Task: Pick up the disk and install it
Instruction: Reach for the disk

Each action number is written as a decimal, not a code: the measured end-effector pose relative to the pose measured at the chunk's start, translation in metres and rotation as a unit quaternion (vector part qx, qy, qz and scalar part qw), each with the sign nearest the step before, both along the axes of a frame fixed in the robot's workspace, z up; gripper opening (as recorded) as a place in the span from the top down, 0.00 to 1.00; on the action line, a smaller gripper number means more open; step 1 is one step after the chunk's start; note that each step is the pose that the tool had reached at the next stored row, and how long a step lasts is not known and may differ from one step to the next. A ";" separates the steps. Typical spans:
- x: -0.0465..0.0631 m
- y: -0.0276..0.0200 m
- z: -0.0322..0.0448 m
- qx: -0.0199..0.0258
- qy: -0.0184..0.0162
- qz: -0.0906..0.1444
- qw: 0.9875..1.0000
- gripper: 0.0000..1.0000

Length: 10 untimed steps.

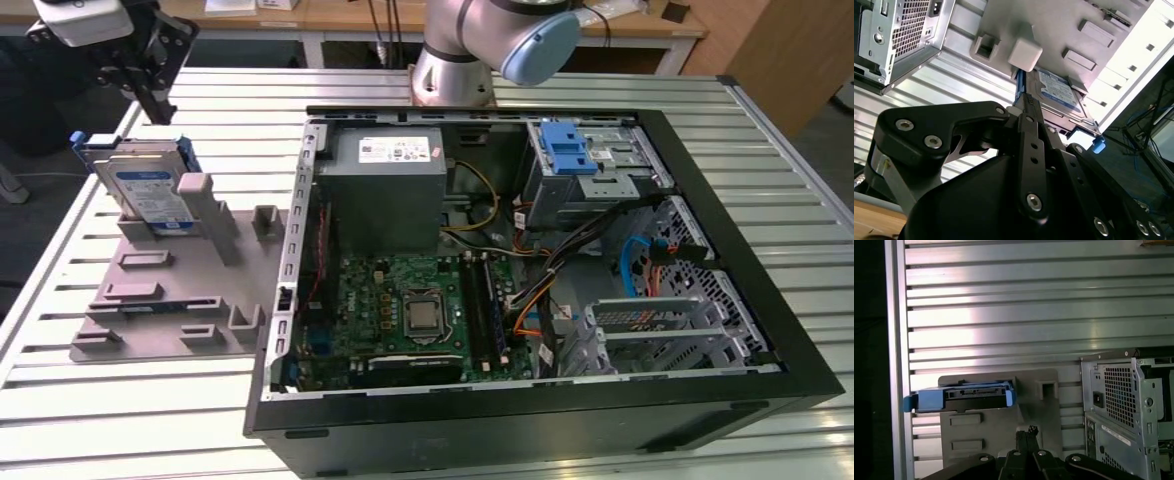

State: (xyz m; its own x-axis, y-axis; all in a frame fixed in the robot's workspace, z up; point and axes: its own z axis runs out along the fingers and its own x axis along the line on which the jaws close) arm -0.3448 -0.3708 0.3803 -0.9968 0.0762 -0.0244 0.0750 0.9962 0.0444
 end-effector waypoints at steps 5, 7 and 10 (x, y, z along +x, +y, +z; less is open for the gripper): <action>-0.008 0.0013 -0.0003 0.000 0.000 0.000 1.000 0.89; -0.013 0.0025 -0.0005 0.000 0.000 0.000 1.000 0.89; -0.021 0.0047 -0.0007 0.000 0.000 0.000 1.000 0.89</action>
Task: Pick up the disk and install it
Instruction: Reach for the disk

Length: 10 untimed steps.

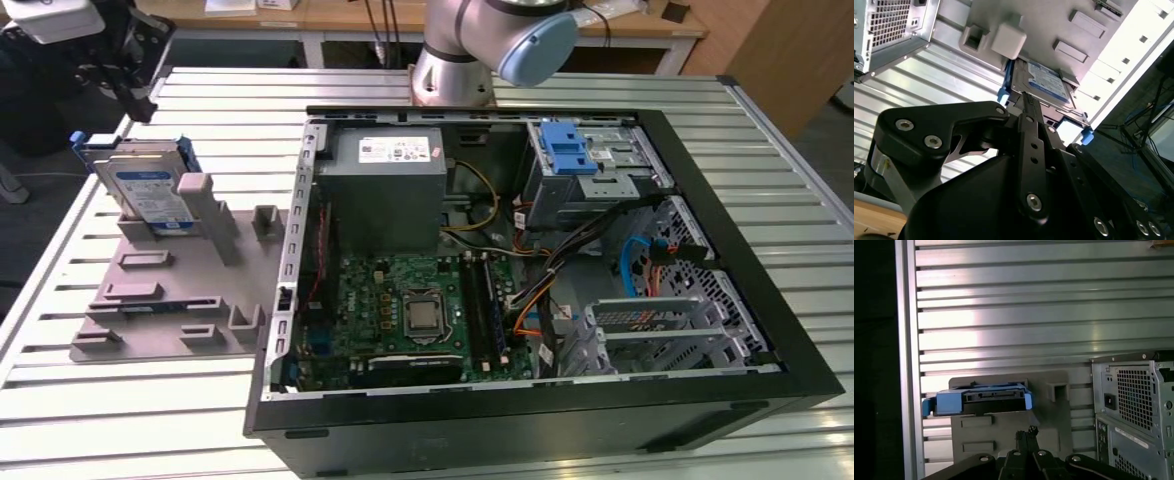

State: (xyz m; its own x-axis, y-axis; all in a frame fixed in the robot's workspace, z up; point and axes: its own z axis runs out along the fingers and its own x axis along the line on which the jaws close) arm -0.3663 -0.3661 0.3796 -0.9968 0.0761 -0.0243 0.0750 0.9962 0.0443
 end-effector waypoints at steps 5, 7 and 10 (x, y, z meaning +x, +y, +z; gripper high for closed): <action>-0.015 0.0043 -0.0010 0.000 0.000 0.000 1.000 0.89; -0.021 0.0062 -0.0017 0.000 0.000 0.000 1.000 0.89; -0.031 0.0092 -0.0026 0.000 0.000 0.000 1.000 0.89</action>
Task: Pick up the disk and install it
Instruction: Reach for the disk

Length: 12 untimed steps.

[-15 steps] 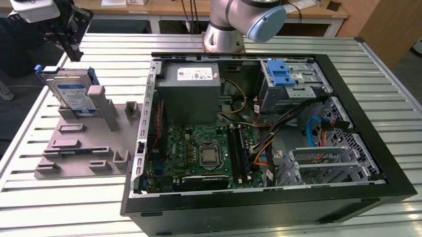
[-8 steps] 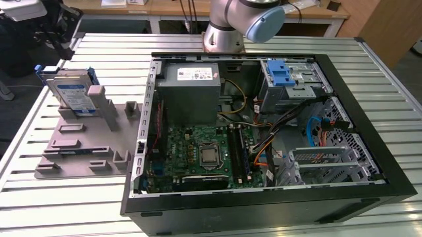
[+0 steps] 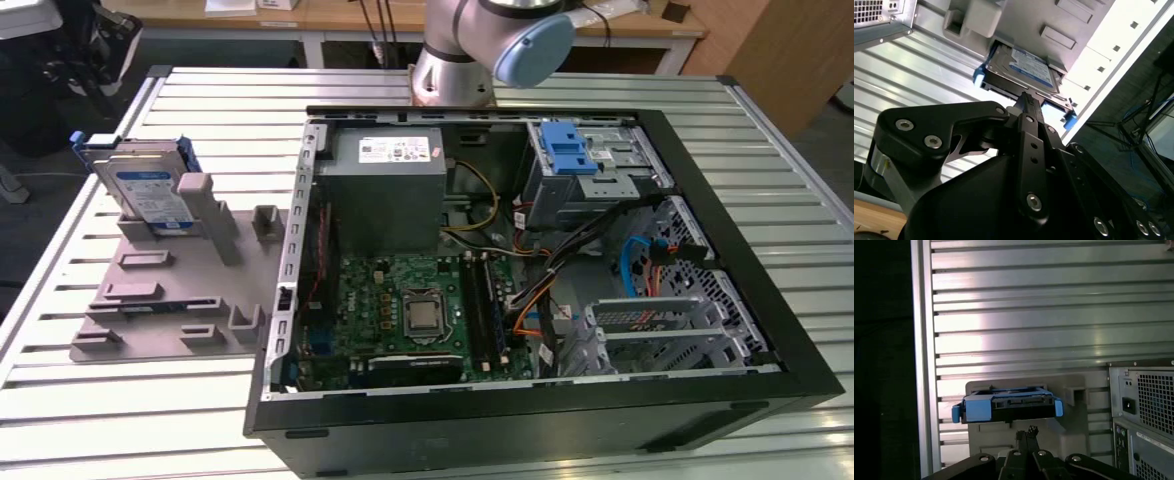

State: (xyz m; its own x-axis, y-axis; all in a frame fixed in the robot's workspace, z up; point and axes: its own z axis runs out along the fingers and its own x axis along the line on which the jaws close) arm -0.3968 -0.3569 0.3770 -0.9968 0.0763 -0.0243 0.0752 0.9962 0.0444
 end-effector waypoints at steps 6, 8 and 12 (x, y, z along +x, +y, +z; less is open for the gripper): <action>-0.016 0.0037 -0.0011 0.000 0.000 0.000 1.000 0.89; -0.020 0.0044 -0.0014 0.000 0.000 0.000 1.000 0.89; -0.025 0.0051 -0.0017 0.000 0.000 0.000 1.000 0.89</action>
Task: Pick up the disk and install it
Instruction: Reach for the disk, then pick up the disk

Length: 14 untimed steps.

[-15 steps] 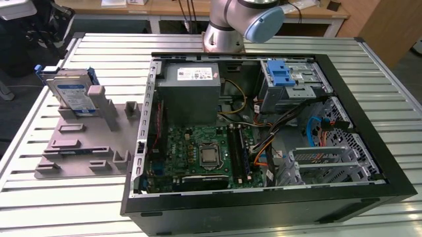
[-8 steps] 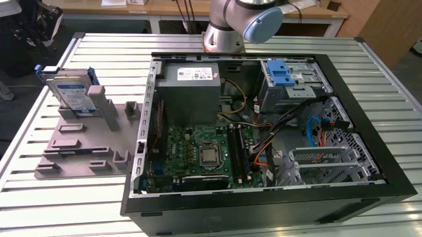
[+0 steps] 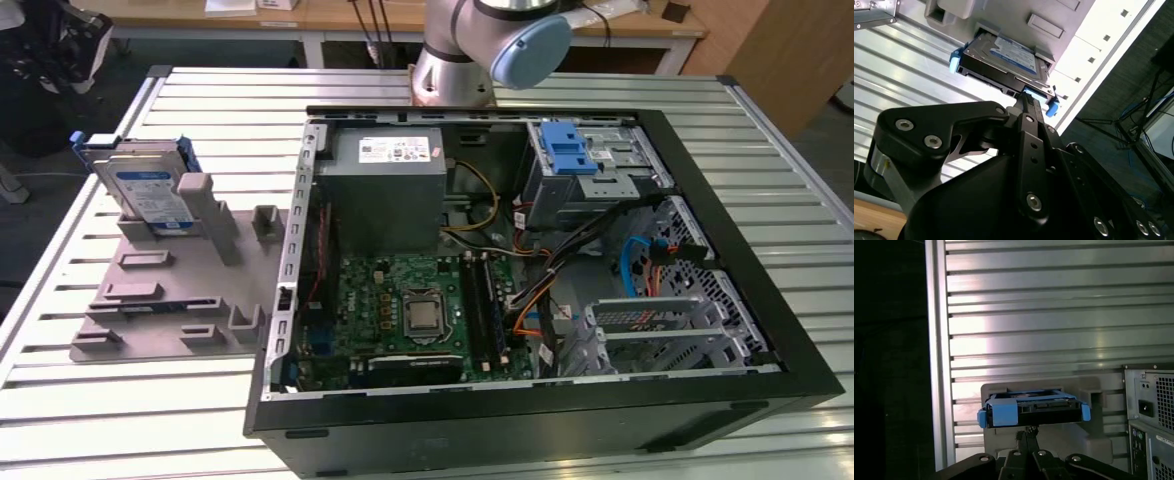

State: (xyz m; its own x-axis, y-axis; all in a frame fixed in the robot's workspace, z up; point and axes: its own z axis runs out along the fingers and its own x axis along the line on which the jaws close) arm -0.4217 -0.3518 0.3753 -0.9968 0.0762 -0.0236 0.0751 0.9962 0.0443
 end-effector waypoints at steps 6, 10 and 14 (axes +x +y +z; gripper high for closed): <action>0.000 0.0000 0.0000 0.000 0.000 0.000 1.000 0.89; 0.000 0.0001 -0.0001 0.000 0.000 0.025 1.000 0.89; 0.000 0.0001 -0.0004 0.000 0.000 0.062 0.998 0.89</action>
State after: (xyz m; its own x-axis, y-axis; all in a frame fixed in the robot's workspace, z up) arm -0.4220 -0.3517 0.3749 -0.9986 -0.0476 -0.0236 -0.0486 0.9978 0.0443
